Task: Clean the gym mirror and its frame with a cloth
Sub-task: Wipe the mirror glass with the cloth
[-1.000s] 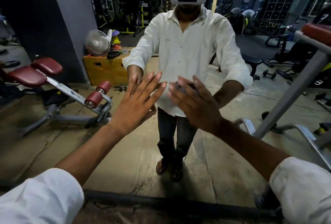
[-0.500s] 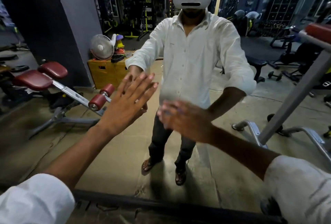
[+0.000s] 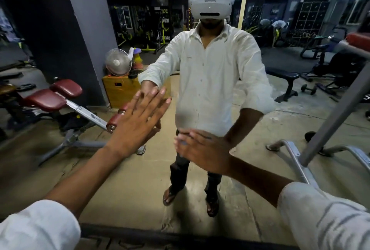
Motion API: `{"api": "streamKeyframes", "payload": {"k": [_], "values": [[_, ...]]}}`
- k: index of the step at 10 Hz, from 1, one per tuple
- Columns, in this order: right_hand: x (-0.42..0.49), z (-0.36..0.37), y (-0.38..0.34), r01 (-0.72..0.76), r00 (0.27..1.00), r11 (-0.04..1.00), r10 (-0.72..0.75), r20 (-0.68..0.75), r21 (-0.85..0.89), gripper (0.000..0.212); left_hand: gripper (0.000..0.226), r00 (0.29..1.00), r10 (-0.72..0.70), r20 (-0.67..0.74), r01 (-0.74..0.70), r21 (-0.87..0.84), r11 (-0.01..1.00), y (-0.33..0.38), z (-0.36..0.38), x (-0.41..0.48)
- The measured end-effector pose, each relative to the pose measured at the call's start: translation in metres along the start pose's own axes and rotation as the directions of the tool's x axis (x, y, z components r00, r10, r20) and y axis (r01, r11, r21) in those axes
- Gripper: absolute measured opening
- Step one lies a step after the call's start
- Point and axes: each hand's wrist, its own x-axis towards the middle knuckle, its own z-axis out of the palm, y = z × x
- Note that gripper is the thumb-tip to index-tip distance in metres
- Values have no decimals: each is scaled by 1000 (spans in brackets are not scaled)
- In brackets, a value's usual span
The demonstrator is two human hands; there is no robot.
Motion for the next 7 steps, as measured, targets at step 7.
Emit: {"api": "streamKeyframes", "payload": {"k": [7], "values": [[33, 100, -49, 219, 968, 501, -5, 251, -837, 53, 92, 996, 36, -87, -42, -59, 997, -51, 31, -37]]}}
